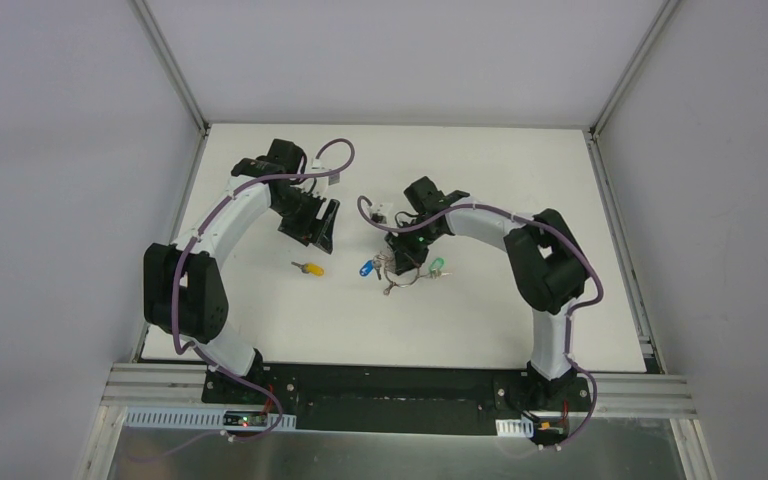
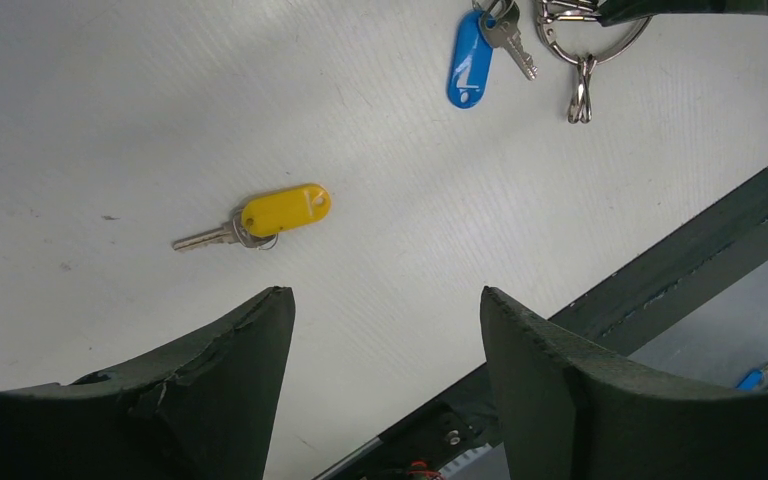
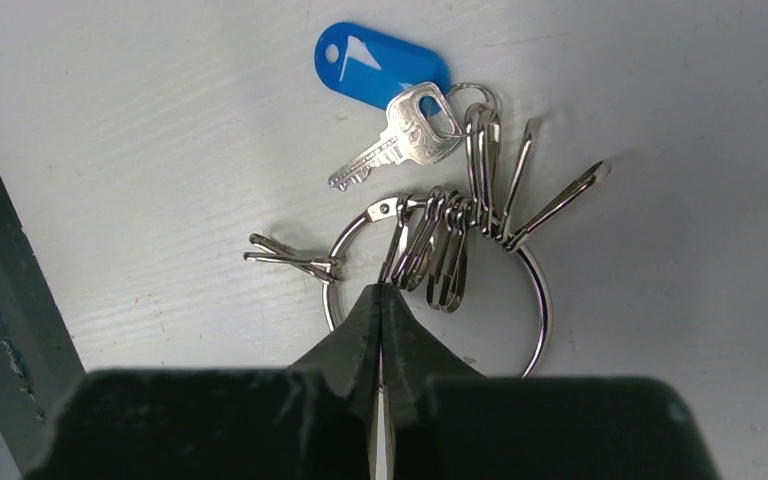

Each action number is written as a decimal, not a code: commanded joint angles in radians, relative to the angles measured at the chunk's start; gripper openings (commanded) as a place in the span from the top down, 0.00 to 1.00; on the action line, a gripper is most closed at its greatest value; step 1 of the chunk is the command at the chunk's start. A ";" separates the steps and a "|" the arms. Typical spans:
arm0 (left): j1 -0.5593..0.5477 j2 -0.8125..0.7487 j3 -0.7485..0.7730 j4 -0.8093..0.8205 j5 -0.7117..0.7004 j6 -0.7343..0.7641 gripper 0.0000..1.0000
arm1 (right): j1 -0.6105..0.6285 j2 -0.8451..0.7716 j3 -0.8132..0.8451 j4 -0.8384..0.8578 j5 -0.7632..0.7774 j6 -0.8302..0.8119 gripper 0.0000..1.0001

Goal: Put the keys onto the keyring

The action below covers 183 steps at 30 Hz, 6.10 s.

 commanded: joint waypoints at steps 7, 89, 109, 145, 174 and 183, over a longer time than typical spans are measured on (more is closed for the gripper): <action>0.013 0.003 0.018 -0.043 0.029 0.011 0.31 | 0.008 -0.092 0.033 -0.043 0.017 0.000 1.00; 0.024 -0.007 0.012 -0.054 0.035 0.017 0.31 | 0.104 -0.119 -0.058 0.091 0.266 0.031 0.74; 0.030 0.002 0.015 -0.055 0.041 0.015 0.31 | 0.104 -0.062 -0.042 0.104 0.272 0.036 0.78; 0.060 -0.041 0.189 -0.030 0.193 0.041 0.31 | 0.105 -0.289 0.184 -0.259 0.201 0.055 1.00; -0.014 -0.393 -0.100 0.374 0.558 0.334 0.37 | 0.045 -0.292 0.386 -0.344 -0.152 0.261 1.00; -0.162 -0.375 0.031 0.113 0.453 0.653 0.43 | 0.042 -0.312 0.375 -0.354 -0.187 0.231 1.00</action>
